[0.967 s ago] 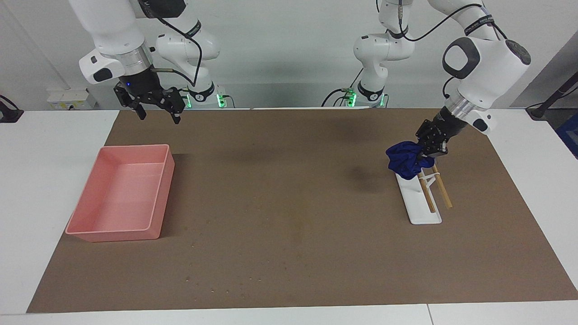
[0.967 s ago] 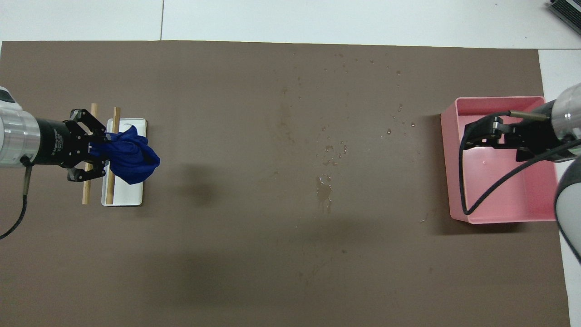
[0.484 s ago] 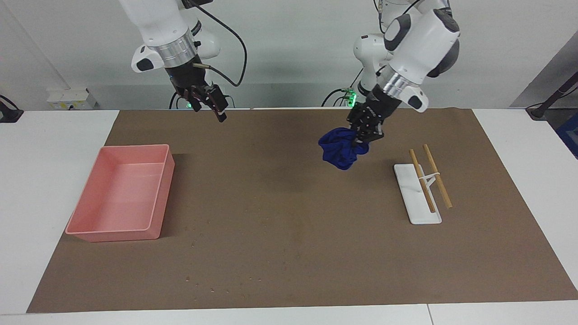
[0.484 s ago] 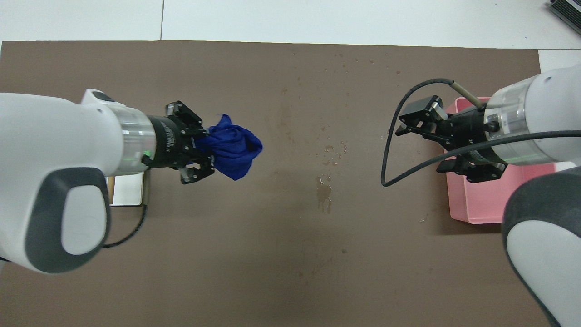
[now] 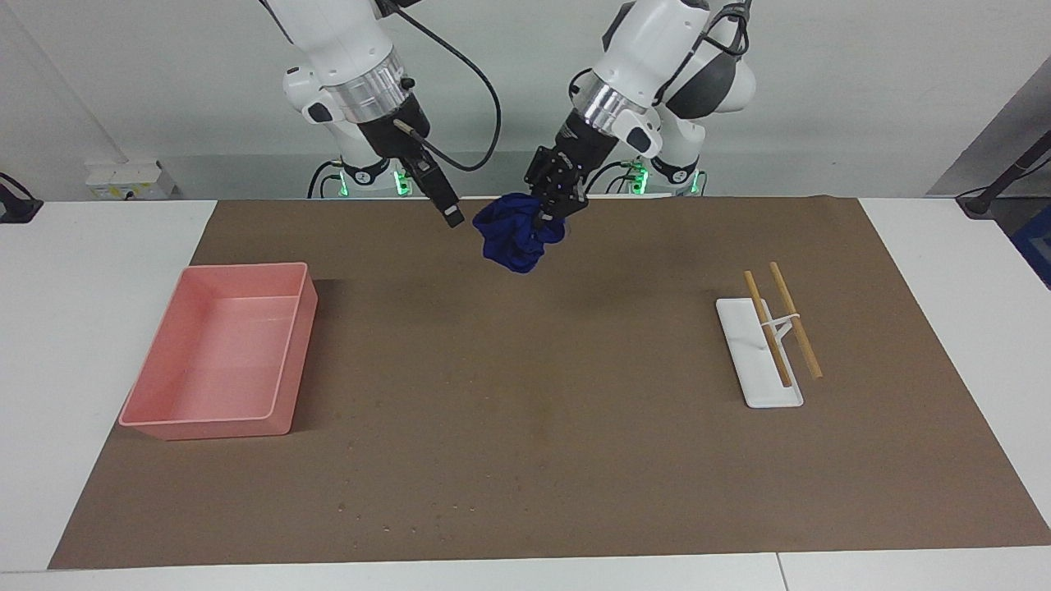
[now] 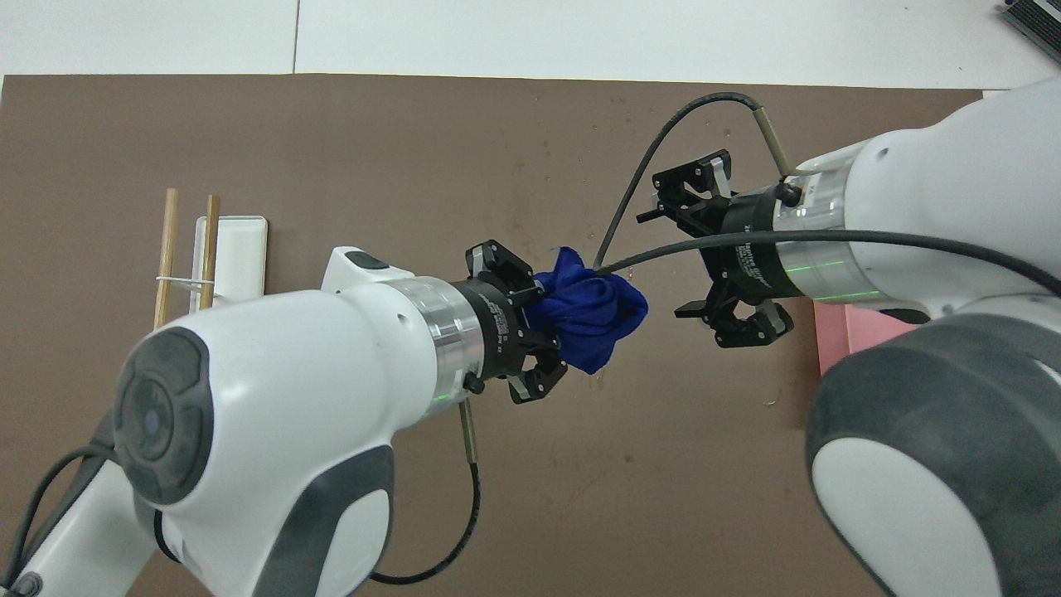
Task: Wipe water with towel using both arms
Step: 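Carry the cloth with the left gripper while the right gripper approaches it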
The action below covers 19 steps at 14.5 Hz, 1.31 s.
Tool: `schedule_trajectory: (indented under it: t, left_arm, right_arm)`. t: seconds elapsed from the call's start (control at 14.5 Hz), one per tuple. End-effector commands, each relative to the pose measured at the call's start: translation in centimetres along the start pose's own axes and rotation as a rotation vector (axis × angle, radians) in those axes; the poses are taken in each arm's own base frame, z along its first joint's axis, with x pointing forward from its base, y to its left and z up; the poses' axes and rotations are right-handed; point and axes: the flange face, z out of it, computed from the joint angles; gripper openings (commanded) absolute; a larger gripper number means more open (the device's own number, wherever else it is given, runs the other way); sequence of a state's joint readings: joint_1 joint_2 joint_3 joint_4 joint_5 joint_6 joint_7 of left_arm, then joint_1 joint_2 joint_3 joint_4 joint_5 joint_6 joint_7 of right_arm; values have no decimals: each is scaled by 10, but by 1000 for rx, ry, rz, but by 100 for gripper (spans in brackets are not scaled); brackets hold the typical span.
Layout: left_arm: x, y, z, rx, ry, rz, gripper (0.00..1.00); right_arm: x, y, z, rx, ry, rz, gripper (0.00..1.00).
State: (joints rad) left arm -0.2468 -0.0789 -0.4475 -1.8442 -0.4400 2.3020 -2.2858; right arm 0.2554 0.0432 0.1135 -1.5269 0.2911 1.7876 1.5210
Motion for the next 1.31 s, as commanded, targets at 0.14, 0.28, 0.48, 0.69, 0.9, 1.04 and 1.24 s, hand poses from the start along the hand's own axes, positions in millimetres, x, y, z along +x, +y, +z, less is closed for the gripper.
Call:
schedule_trajectory:
  t: [0.14,0.28,0.48,0.69,0.9,1.04,1.24]
  left_arm:
    - [-45,-43,-18,-32,-26,-5,0]
    - [-53,-51,-20,-64,-17,-13,0]
    - [-59,-50,-22,-68,-35,-21,0]
    - [-56,-35,-26,-103,-66,-60,0]
    - [-53,-22,-31,-135,-93,-86,0]
    - [-53,-17,-34,-155,-116,-89,0]
    - [-50,-12,-32,-158,-114,-99,0]
  right_arm:
    - [-13,-4,18,36,-26,109,92]
    - [-11,5,26,4,-22,115,92]
    - [-20,14,33,-40,-20,94,93]
    - [12,4,-8,-60,-18,60,97]
    - [29,0,-25,-112,-41,72,97]
    - [28,7,-23,-166,-65,76,97]
    - [23,13,-11,-190,-82,88,97]
